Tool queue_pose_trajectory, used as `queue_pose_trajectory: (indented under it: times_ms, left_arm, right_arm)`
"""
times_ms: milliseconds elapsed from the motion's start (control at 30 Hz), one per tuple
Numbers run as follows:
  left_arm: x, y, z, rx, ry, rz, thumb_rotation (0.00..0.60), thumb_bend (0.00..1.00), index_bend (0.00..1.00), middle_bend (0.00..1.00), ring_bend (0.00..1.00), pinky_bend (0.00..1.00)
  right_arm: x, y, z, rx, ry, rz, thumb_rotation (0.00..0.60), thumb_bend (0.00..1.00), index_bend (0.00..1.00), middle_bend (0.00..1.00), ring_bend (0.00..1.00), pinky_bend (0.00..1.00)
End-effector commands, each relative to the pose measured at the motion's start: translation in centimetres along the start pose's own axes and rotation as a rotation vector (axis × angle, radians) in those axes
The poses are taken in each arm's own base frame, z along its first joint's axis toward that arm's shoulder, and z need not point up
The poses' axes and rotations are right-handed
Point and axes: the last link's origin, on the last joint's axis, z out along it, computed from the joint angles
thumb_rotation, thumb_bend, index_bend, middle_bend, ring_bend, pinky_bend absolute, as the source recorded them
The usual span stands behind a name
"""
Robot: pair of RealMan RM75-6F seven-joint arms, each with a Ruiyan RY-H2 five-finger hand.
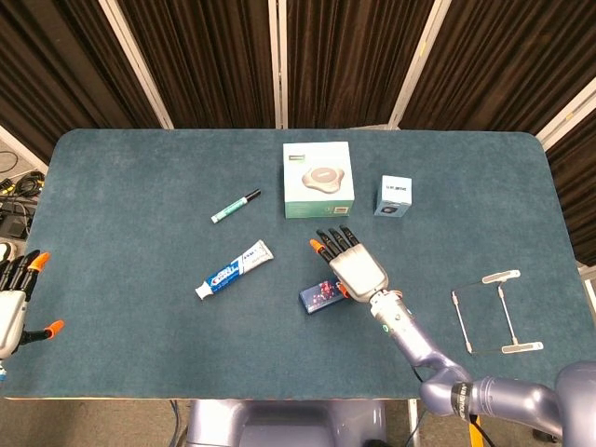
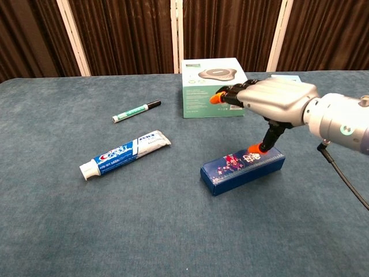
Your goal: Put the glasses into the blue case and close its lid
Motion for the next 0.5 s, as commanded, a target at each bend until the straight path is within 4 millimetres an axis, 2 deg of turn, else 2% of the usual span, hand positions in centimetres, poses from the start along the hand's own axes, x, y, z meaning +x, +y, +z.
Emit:
queue_pose_trajectory:
  times_ms: [33, 267, 500]
  left_arm:
    - [-0.1, 0.0, 0.0, 0.0, -0.002, 0.002, 0.6, 0.0, 0.0, 0.0, 0.0, 0.0]
    - [0.0, 0.2, 0.0, -0.002, 0.0, 0.003, 0.6, 0.0, 0.0, 0.0, 0.0, 0.0]
    - [-0.1, 0.1, 0.0, -0.001, -0.002, 0.004, 0.6, 0.0, 0.0, 0.0, 0.0, 0.0]
  right_arm:
    - [0.7, 0.4, -0.6, 0.026, -0.032, 0.017, 0.6, 0.15, 0.08, 0.0, 0.0, 0.0]
    - [-0.6, 0.7, -0.8, 0.105, -0.184, 0.033, 0.6, 0.15, 0.08, 0.0, 0.0, 0.0]
    - [-2.2, 0.6, 0.0, 0.119, -0.227, 0.015, 0.6, 0.16, 0.1, 0.02, 0.0, 0.0]
